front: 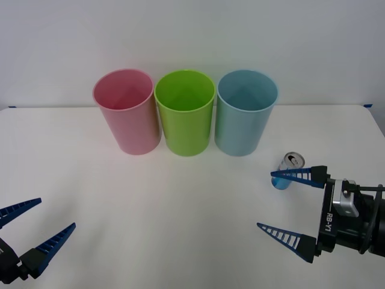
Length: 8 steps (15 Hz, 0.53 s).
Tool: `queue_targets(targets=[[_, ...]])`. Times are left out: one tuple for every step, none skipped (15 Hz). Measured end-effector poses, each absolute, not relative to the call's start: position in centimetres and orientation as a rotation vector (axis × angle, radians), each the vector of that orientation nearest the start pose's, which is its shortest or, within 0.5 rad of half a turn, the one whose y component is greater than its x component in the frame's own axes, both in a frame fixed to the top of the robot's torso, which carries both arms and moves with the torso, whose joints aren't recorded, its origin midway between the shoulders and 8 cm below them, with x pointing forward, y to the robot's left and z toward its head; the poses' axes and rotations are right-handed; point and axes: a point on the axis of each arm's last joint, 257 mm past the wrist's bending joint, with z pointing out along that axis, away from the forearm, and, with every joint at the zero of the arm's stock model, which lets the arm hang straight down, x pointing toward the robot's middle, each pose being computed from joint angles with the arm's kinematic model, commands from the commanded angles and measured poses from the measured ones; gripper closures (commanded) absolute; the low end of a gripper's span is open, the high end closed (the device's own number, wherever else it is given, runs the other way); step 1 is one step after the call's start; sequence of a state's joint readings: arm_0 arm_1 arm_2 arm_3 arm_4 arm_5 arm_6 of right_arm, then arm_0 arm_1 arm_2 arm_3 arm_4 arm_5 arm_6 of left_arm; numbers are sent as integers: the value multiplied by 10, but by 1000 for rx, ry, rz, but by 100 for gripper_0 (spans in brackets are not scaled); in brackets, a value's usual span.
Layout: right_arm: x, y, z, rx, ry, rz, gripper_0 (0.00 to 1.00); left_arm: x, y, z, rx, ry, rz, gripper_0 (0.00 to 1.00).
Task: Put cans in the blue bin and PET bottles in the pink bin and trash in the green bin.
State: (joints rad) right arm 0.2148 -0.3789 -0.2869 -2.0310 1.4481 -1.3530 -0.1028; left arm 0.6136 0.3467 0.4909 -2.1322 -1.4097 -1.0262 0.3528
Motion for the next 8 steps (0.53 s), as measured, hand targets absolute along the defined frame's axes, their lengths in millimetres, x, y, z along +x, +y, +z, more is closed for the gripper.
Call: queue_targets(targets=[[329, -156, -175, -1187, 1401, 571, 0, 304, 299, -204, 518, 1802, -380, 0], [329, -156, -175, -1187, 1401, 571, 0, 304, 299, -204, 518, 1802, -380, 0], [329, -156, -175, -1187, 1401, 571, 0, 304, 299, -204, 518, 1802, -380, 0], [329, -156, -175, -1187, 1401, 571, 0, 304, 299, -204, 518, 1802, -380, 0], [329, -156, -175, -1187, 1401, 571, 0, 304, 299, -204, 518, 1802, -380, 0], [329, -156, -175, -1187, 1401, 571, 0, 304, 299, -204, 518, 1802, -380, 0], [329, -156, -175, -1187, 1401, 571, 0, 304, 299, -204, 518, 1802, -380, 0], [329, -156, -175, -1187, 1401, 571, 0, 304, 299, -204, 518, 1802, -380, 0]])
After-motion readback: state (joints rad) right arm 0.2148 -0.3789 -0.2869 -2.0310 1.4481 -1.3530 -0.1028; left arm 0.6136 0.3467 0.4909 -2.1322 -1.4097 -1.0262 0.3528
